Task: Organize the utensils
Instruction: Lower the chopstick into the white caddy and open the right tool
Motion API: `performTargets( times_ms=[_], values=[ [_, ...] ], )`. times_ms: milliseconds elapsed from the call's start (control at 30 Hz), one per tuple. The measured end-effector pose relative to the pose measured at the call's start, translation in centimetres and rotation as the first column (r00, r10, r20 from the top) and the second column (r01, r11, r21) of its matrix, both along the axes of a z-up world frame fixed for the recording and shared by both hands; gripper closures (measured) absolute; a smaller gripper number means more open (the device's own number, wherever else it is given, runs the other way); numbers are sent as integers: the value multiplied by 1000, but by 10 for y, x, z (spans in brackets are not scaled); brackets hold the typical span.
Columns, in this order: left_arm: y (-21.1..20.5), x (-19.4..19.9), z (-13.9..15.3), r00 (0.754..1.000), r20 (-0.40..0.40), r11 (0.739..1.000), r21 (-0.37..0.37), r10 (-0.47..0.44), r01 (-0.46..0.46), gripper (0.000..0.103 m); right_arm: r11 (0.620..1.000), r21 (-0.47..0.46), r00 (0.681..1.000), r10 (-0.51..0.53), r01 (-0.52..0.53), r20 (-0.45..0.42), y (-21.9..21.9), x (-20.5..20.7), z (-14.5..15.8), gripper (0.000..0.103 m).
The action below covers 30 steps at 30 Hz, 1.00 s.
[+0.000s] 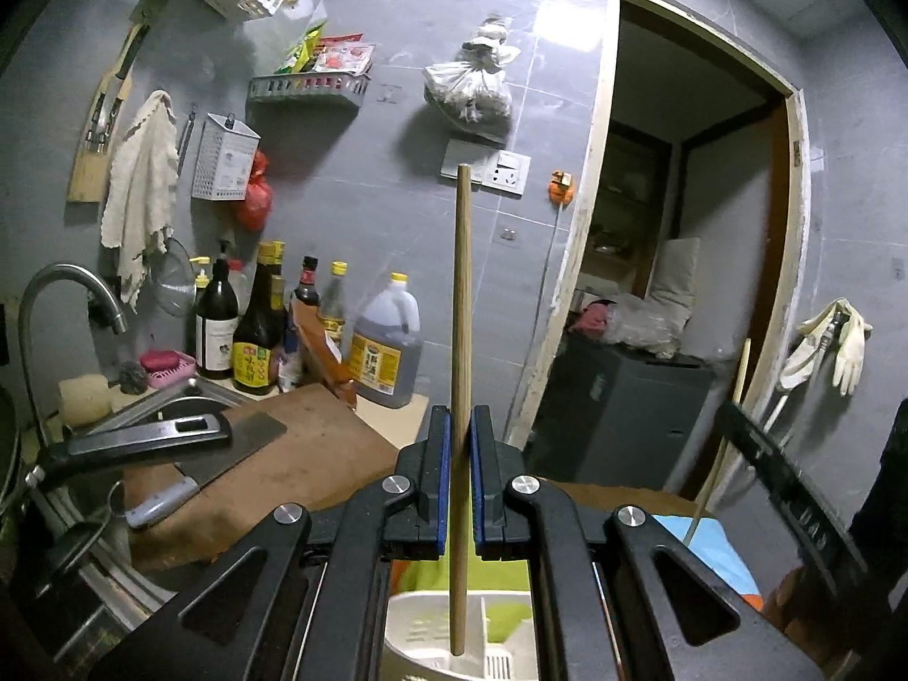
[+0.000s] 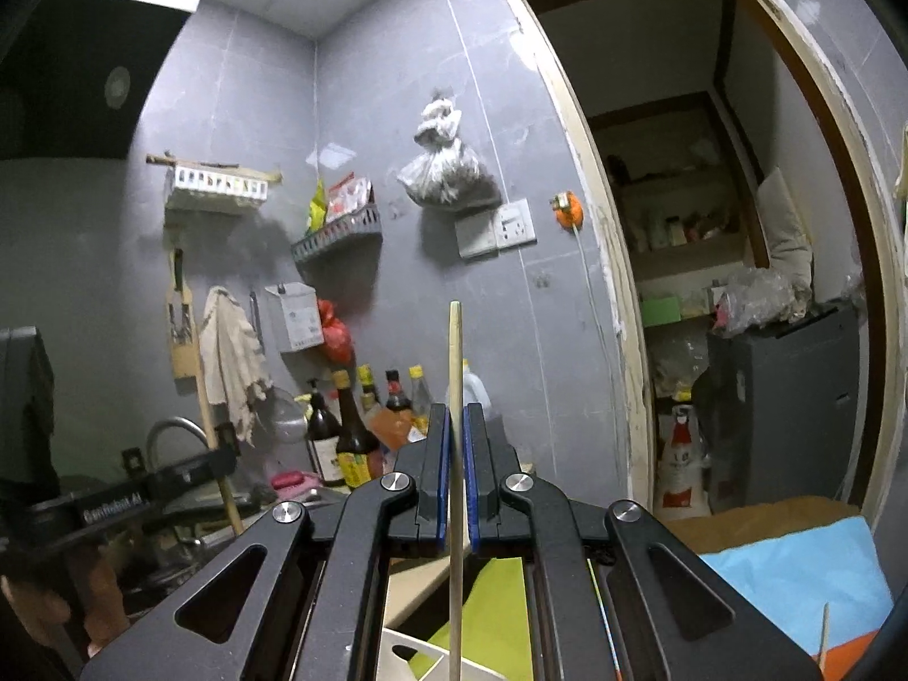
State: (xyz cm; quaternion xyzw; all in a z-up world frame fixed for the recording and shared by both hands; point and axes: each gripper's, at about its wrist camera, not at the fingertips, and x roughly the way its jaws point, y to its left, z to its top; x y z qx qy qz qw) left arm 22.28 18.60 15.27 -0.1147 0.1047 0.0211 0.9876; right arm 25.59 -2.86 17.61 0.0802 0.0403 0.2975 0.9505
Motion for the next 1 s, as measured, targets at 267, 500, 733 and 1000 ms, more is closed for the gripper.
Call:
performTargets(
  times_ms=[267, 500, 733, 1000],
  values=[
    [0, 18, -22, 997, -72, 1000, -13, -20, 19, 99, 997, -75, 998, -15, 10, -64, 13, 13, -36, 100],
    [-5, 31, -49, 979, -192, 998, -14, -63, 61, 99, 992, -126, 995, -13, 0, -101, 15, 14, -61, 99],
    [-13, 30, -67, 961, -251, 993, -14, -120, 120, 98, 988, -155, 990, -1, -21, -139, 15, 12, -78, 98],
    [-14, 20, -64, 960, -231, 988, -24, -157, 155, 82, 988, -148, 989, 17, -39, -145, 5, 8, -77, 77]
  ],
)
